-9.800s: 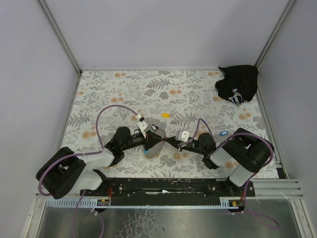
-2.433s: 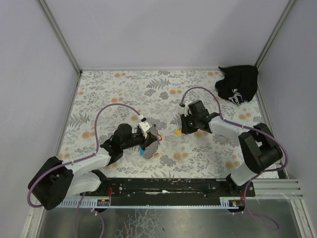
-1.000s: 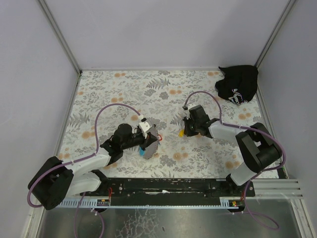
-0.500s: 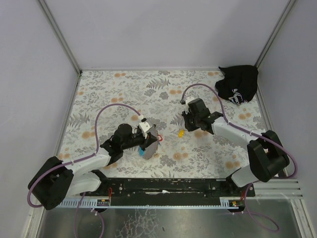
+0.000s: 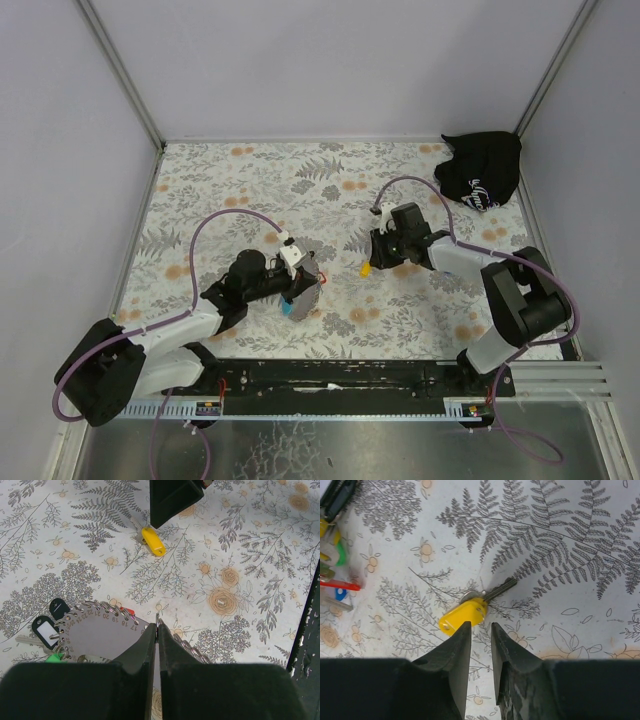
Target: Put the keys on the keyring
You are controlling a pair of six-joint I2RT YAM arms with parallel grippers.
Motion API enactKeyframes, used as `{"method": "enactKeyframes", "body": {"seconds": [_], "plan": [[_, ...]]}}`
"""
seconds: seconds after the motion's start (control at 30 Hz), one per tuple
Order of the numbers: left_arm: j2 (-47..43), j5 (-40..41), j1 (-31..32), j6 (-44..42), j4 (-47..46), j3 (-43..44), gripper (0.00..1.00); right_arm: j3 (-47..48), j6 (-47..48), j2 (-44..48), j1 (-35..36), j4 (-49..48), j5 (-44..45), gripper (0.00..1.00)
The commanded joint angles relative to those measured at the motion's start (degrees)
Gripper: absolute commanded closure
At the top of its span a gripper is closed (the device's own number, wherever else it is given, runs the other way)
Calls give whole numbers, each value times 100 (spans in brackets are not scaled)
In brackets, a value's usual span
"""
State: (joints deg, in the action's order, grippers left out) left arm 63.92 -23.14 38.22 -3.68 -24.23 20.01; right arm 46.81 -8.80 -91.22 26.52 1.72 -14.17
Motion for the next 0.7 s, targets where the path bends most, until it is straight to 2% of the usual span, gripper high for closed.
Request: {"method": "enactKeyframes", "body": {"seconds": [0.0,0.17,0.4,0.57,0.67], "plan": [[-74,-58,19,28,-163,117,100,-161,-171,-104,-171,-712,-445,70],[-27,-65,20,31,-169,128,100,-299,-271,-214,-260,-876,-539,69],[-55,-61,19,27,-150,135,100,-313,-302,-374,-271,-931,-776,75],[-77,-58,19,30,-135,126,100,-263,-277,-374,-273,-895,-880,89],[-90,-59,19,27,-137,118,100,-137,-212,-156,-266,-533,-755,98]]}}
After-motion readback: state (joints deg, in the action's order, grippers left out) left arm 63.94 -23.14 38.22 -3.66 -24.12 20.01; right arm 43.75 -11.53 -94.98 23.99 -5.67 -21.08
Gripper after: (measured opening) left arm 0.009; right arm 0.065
